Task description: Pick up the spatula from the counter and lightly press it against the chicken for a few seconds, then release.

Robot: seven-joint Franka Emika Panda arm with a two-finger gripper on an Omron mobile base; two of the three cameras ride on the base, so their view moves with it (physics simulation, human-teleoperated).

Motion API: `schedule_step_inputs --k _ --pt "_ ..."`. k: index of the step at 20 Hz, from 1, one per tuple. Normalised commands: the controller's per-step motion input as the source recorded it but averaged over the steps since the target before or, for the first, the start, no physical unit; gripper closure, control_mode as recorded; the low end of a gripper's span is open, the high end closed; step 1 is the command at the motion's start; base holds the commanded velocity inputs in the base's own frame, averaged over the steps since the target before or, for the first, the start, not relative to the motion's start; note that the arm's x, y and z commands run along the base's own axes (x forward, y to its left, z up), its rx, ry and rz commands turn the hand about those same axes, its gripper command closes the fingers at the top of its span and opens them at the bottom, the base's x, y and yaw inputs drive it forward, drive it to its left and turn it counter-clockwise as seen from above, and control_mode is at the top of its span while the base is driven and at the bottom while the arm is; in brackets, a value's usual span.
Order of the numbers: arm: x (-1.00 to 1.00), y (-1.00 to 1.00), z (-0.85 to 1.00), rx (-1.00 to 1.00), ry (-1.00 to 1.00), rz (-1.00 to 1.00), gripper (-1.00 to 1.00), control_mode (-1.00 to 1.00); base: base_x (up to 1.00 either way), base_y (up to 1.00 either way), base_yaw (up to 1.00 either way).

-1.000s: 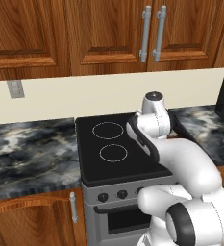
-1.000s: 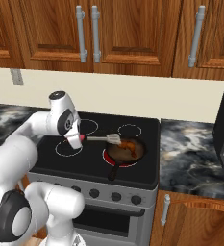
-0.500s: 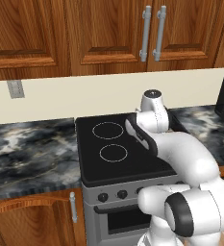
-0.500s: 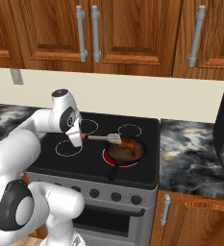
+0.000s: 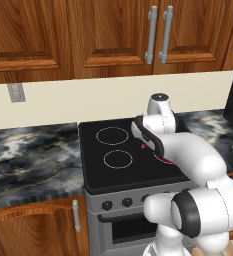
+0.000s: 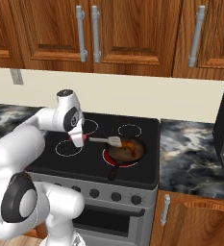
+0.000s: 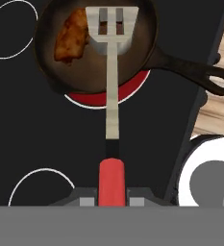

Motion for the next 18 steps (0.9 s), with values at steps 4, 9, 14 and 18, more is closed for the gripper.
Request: schedule_step_inputs --k 4,9,14,18 --pt "0.16 -0.02 -0.08 0.0 0.02 0.0 1.0 -1.0 0.0 0.0 0.0" --pt "0.18 -0.02 -0.07 0.0 0.01 0.0 1.0 -1.0 0.0 0.0 0.0" --pt "0.15 -0.03 -0.07 0.0 0.0 0.0 1.0 -1.0 0.0 0.0 0.0" --pt "0.17 -0.01 -0.07 0.0 0.01 0.0 1.0 -1.0 0.0 0.0 0.0"
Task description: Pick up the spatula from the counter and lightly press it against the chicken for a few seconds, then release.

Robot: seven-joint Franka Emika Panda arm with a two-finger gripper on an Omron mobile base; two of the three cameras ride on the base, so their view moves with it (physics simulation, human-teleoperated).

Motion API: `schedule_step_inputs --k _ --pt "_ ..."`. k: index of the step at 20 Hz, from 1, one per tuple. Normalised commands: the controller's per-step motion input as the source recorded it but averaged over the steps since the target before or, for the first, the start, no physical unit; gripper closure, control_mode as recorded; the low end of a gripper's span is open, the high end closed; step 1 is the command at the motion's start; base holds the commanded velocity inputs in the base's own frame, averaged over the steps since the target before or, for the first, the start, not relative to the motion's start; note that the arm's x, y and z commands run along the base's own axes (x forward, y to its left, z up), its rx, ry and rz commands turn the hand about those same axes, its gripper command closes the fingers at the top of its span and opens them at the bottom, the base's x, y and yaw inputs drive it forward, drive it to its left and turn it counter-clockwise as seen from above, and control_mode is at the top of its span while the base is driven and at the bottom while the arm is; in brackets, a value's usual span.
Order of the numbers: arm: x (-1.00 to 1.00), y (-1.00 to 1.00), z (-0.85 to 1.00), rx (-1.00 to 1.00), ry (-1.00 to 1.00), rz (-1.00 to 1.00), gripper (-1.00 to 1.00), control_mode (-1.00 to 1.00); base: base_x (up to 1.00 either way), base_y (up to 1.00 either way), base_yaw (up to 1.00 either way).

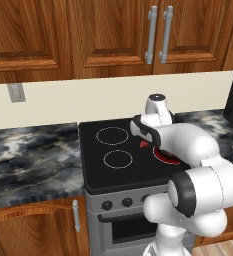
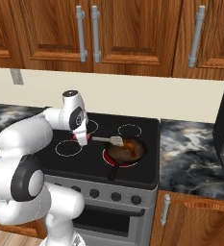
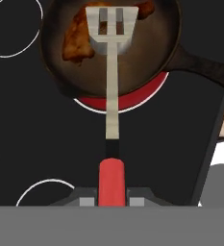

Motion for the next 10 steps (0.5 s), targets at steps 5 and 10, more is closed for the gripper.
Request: schedule_step_inputs --k 5,10 --pt "0.18 -0.04 -0.09 0.0 0.02 0.0 1.0 -1.0 0.0 0.0 0.0" --pt "0.16 -0.05 -0.07 0.0 0.01 0.0 1.0 -1.0 0.0 0.0 0.0"
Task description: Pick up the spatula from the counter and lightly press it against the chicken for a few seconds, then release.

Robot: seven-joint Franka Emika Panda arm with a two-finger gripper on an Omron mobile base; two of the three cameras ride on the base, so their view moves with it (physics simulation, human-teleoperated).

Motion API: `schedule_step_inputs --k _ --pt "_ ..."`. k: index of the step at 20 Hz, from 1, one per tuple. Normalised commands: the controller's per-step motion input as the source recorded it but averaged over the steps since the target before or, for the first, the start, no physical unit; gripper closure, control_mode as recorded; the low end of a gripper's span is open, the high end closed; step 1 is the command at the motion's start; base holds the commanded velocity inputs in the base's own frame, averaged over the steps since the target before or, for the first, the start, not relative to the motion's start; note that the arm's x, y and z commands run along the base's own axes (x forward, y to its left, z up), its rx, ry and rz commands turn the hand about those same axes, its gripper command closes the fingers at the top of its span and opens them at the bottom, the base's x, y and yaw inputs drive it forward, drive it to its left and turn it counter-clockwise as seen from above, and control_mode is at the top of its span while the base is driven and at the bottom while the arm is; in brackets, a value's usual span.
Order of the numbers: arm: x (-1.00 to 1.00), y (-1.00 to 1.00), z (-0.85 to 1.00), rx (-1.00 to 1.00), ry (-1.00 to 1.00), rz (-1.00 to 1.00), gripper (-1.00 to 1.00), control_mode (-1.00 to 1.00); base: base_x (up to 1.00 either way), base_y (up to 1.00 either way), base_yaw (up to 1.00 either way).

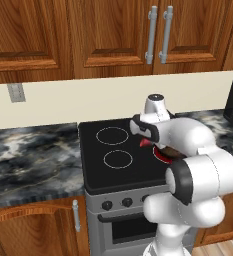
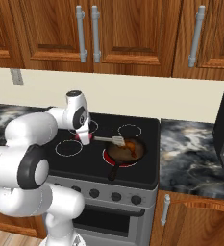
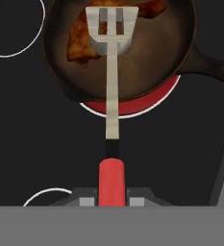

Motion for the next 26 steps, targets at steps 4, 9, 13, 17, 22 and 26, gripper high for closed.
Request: schedule_step_inputs --k 4,9,13,17,22,26 --pt "0.16 -0.09 -0.06 0.0 0.01 0.0 1.0 -1.0 0.0 0.0 0.0" --pt "0.16 -0.05 -0.1 0.0 0.03 0.0 1.0 -1.0 0.0 0.0 0.0" --pt "0.19 -0.01 -0.16 0.0 0.04 0.0 1.0 -1.0 0.0 0.0 0.0" --pt "0.19 0.0 -0.14 0.0 0.03 0.0 1.0 -1.0 0.0 0.0 0.0" --pt "0.2 -0.01 -0.05 0.0 0.01 0.0 1.0 -1.0 0.0 0.0 0.0" --pt "0.17 -0.06 -0.02 0.0 0.0 0.0 1.0 -1.0 0.0 0.0 0.0"
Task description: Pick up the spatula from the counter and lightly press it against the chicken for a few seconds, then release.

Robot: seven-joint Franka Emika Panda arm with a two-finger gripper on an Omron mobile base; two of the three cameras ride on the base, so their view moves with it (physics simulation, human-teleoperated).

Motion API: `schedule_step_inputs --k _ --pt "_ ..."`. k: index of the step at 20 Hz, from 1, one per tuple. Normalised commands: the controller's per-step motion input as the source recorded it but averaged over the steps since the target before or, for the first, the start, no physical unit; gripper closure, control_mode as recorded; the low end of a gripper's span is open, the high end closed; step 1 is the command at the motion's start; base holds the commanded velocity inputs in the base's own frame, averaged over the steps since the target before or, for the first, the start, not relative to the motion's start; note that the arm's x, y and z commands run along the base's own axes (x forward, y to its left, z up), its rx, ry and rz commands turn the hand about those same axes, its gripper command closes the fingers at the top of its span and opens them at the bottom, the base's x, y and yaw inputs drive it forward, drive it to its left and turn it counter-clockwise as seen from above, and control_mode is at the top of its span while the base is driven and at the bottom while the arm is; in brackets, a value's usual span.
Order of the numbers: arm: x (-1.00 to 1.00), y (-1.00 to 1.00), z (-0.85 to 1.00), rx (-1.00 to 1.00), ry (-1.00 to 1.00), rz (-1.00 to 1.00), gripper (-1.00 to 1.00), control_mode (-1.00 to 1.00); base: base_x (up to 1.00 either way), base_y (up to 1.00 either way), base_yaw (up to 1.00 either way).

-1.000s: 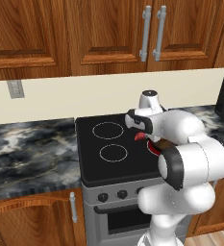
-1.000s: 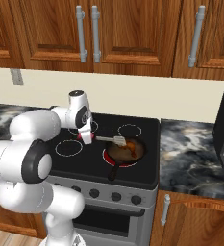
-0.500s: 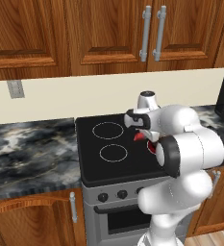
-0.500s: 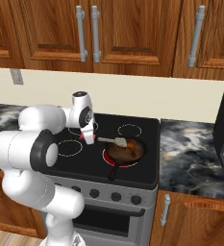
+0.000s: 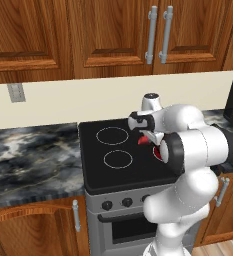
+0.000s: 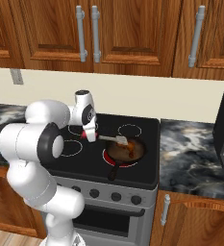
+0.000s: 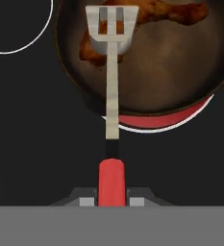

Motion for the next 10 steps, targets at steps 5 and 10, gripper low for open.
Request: schedule_step_inputs --k 5,10 --pt "0.2 -0.08 -0.08 0.0 0.01 0.0 1.0 -1.0 0.0 0.0 0.0" --pt "0.15 -0.08 -0.16 0.0 0.03 0.0 1.0 -1.0 0.0 0.0 0.0"
